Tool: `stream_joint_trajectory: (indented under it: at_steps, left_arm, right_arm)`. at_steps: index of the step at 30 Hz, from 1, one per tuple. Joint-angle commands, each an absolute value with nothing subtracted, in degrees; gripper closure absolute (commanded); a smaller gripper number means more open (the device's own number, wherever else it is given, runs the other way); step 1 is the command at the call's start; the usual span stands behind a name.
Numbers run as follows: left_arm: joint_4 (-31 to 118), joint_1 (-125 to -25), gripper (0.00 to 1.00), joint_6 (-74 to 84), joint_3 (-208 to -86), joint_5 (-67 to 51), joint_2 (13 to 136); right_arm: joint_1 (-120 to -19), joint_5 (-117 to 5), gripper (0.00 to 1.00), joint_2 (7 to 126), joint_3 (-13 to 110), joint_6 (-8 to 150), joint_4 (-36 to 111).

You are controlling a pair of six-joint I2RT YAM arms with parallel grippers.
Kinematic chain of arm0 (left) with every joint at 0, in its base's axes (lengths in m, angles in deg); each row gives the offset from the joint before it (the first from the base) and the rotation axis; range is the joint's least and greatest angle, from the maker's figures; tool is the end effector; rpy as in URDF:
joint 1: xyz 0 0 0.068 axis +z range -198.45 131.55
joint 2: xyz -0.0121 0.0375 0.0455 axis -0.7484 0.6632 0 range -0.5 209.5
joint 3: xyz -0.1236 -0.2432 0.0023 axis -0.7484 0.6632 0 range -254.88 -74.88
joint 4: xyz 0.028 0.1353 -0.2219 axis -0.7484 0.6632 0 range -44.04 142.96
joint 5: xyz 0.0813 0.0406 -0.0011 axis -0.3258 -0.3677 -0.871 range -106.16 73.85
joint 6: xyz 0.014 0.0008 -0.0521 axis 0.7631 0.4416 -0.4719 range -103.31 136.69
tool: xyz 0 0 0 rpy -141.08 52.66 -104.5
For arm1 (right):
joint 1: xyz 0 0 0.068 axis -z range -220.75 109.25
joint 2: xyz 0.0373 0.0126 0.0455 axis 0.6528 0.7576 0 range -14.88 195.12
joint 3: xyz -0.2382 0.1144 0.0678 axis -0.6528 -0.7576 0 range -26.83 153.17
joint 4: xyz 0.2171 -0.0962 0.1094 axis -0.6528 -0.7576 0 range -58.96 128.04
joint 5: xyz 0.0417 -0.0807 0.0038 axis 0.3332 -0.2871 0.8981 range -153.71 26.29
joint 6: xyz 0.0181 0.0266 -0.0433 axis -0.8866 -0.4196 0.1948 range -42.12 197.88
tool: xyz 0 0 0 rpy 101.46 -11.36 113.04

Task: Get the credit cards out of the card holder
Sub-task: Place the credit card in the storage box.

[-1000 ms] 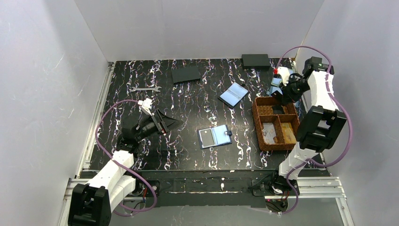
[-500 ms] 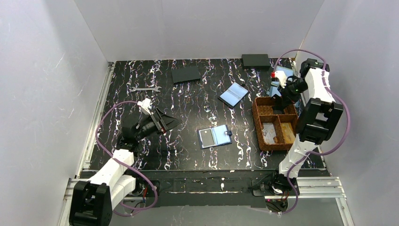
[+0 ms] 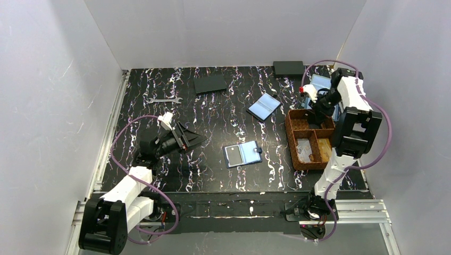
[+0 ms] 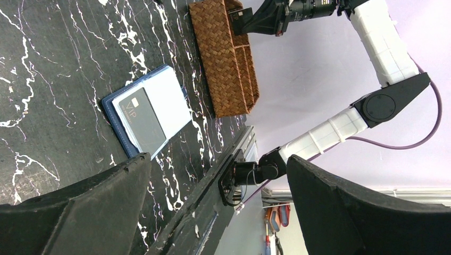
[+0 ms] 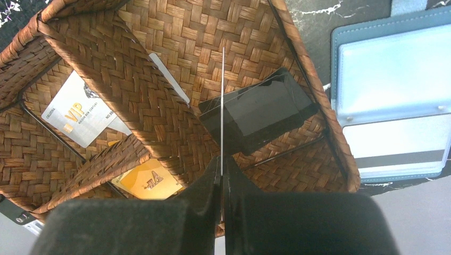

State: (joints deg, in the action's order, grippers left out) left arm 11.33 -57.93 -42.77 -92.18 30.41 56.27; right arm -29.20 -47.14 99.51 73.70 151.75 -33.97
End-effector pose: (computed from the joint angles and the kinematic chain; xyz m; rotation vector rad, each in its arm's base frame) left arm 0.1936 -0.0586 0.2165 -0.1124 1.8828 -1.5344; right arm 0.3832 -0.0679 0.2456 -1.5049 2.4595 0.2381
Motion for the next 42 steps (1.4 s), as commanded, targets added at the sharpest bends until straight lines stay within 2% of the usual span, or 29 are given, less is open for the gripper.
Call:
stream_joint_trajectory:
  at_steps: [1,14,20,23,28,30,35,42]
  left_arm:
    - [11.1,-57.6,0.02,-42.7,-92.5,31.9,54.7]
    - [11.1,-57.6,0.02,-43.2,-92.3,32.4,53.9]
    - [10.9,-57.6,0.02,-43.1,-92.4,33.3,53.3]
    - [10.7,-57.6,0.02,-43.3,-92.6,34.0,53.2]
    - [10.2,-57.7,0.02,-44.3,-93.1,35.9,52.7]
    - [10.0,-57.8,0.02,-44.7,-93.1,36.3,52.0]
    - [9.9,-58.9,0.02,-45.9,-92.8,36.8,50.9]
    - [9.8,-63.5,0.02,-47.6,-92.9,34.8,53.9]
  right_arm:
    - [-30.8,-49.6,0.94,99.5,76.3,153.2,-35.2]
    - [-33.5,-53.4,0.93,102.7,77.4,154.0,-36.8]
    - [-34.2,-54.0,0.89,103.9,77.7,154.4,-38.3]
    - [-34.2,-54.7,0.86,104.6,78.6,153.3,-37.9]
    - [-34.1,-57.6,0.66,105.1,81.2,144.1,-32.1]
    - [-33.9,-57.7,0.62,104.2,80.9,141.1,-28.7]
    - [-33.8,-56.7,0.61,99.2,77.8,136.1,-25.1]
    - [-33.8,-46.3,0.61,87.4,70.1,134.0,-27.2]
